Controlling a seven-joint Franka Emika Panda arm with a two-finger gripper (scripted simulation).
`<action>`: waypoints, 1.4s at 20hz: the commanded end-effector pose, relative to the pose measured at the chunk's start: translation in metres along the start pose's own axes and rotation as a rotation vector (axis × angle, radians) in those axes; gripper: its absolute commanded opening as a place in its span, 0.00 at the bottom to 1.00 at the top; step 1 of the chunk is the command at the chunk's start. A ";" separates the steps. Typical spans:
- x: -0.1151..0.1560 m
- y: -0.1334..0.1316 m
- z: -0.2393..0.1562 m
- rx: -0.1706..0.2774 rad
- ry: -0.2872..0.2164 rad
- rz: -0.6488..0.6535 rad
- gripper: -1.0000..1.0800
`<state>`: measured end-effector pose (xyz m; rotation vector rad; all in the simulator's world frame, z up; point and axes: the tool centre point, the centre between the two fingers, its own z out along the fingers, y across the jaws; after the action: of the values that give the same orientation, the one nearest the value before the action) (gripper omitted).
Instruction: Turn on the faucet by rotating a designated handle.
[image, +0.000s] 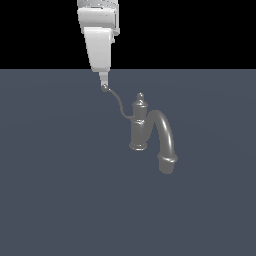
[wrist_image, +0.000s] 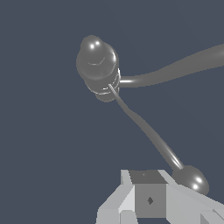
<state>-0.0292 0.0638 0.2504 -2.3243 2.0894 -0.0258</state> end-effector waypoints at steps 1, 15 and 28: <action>0.000 0.000 0.000 0.000 -0.001 0.000 0.00; 0.040 0.047 0.004 -0.014 -0.002 -0.005 0.00; 0.070 0.066 -0.003 0.005 0.000 -0.019 0.00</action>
<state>-0.0879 -0.0026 0.2531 -2.3507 2.0529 -0.0334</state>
